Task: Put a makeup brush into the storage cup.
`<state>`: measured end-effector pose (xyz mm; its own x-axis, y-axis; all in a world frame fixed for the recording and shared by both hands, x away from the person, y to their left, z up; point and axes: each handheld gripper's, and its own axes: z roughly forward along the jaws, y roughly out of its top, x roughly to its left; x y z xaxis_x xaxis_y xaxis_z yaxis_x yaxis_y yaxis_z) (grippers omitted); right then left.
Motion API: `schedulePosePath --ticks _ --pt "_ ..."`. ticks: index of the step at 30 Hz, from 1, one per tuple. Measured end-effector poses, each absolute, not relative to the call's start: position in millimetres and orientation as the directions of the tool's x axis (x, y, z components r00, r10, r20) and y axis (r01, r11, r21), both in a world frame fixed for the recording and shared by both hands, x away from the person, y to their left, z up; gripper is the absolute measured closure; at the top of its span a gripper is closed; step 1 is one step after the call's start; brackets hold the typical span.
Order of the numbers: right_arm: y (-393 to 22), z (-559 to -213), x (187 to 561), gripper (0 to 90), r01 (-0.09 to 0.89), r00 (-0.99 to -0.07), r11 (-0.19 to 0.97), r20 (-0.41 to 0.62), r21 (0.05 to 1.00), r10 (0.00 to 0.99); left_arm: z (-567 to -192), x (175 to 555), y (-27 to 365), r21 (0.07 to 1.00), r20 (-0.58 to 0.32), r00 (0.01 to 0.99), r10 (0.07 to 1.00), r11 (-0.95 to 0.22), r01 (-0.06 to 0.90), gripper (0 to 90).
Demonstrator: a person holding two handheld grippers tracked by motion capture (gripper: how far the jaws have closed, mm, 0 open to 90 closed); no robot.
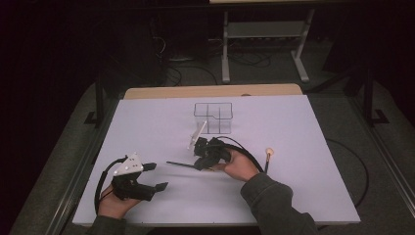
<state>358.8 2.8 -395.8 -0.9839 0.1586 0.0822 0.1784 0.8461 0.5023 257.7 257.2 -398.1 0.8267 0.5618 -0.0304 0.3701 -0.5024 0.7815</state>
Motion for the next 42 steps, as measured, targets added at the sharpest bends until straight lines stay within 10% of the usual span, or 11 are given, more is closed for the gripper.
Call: schedulePosePath --ticks 24,42 --pt "-39 -369 334 83.0 0.090 -0.995 0.833 0.074 0.546 0.059 -342 271 218 0.738 0.019 0.919 0.394 -0.626 0.253 30.5" --pt "-44 -352 325 83.0 0.040 -0.997 0.826 0.083 0.563 -0.008 -337 285 185 0.641 0.011 0.964 0.264 -0.742 0.196 54.7"
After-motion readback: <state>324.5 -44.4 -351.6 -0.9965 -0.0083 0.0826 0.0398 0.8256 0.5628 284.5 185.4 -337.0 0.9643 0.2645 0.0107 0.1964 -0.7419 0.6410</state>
